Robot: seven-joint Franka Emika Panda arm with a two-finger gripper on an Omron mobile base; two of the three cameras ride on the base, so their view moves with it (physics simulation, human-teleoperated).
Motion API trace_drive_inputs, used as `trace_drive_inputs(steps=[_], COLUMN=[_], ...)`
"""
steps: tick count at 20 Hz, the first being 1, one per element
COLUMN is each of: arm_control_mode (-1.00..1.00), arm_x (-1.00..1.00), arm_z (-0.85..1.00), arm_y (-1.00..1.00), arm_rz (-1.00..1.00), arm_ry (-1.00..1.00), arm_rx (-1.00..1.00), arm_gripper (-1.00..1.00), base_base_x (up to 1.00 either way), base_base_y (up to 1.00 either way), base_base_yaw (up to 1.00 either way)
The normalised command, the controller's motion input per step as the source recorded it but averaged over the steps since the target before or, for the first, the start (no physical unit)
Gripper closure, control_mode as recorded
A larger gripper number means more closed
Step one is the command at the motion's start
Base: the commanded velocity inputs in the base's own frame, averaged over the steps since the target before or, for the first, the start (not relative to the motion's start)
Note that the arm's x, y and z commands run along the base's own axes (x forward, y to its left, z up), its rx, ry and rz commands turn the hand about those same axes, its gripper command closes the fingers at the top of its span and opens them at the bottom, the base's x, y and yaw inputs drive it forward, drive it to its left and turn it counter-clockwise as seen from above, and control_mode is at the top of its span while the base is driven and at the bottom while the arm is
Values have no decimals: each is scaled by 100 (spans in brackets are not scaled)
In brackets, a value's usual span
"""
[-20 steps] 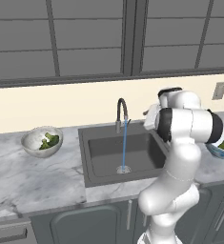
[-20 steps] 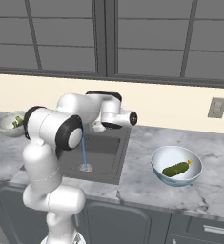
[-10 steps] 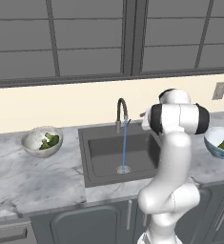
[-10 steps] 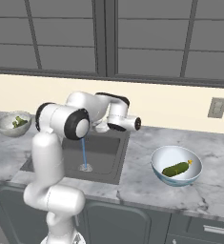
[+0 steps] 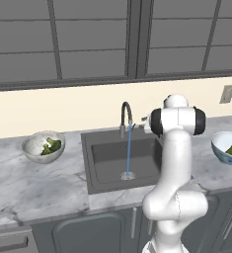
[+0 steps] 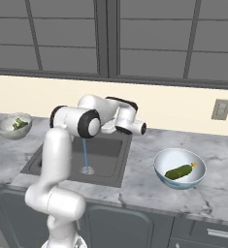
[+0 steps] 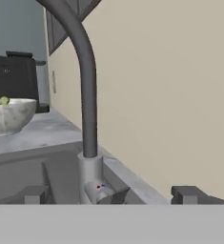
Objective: Pick the broccolis from the sink and place them in one bowl. Place the cucumber in the other bowl. Then turn off the sink faucet.
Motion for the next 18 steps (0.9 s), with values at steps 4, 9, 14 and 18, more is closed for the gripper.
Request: trace_drive_inputs(steps=[4, 9, 14, 18], arm_control_mode=[-100, -100, -100, -100], arm_x=[25, 0, 0, 0], arm_z=[-11, 0, 0, 0], arm_y=[0, 0, 2, 14], arm_rz=[0, 0, 0, -2], arm_ry=[0, 1, 2, 2], arm_rx=[4, 0, 0, 0], arm_gripper=[-100, -100, -100, -100], base_base_x=[0, 0, 0, 0], base_base_y=[0, 0, 0, 0], base_base_yaw=[0, 0, 0, 0])
